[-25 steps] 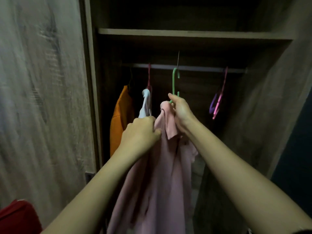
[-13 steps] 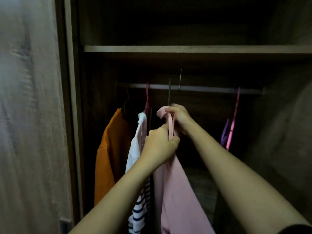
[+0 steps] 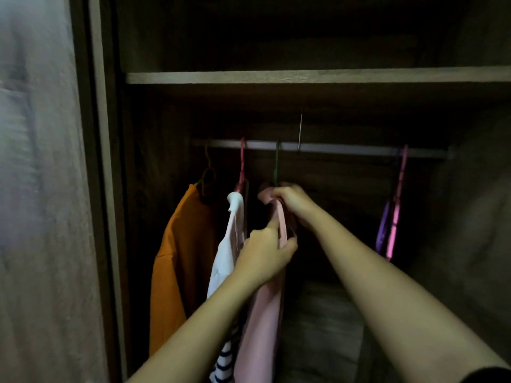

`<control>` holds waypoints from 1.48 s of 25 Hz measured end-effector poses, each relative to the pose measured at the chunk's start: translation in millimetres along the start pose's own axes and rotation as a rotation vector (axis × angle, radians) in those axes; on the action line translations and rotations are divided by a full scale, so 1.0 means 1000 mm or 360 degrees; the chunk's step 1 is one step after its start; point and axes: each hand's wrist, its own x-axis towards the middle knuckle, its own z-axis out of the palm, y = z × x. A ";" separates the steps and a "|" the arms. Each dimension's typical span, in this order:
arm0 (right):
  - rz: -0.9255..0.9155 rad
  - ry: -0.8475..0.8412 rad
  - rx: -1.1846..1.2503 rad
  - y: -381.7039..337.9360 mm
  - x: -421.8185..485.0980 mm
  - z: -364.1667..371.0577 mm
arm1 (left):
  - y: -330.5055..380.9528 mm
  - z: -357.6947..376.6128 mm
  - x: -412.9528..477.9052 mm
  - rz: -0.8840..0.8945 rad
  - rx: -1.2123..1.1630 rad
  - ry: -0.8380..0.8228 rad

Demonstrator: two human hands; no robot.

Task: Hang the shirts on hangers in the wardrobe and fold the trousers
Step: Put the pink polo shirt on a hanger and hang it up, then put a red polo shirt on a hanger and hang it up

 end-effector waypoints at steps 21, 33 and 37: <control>-0.0835 -0.0757 -0.0493 0.103 -0.227 0.351 | -0.256 -0.181 -0.411 -0.0906 0.0777 0.0352; -0.0135 -0.0833 -0.0624 0.134 -0.268 0.534 | -0.355 -0.231 -0.540 -0.1355 0.1347 -0.0009; -0.0012 -0.0697 -0.0810 0.133 -0.256 0.556 | -0.363 -0.232 -0.541 -0.1307 0.1391 0.0004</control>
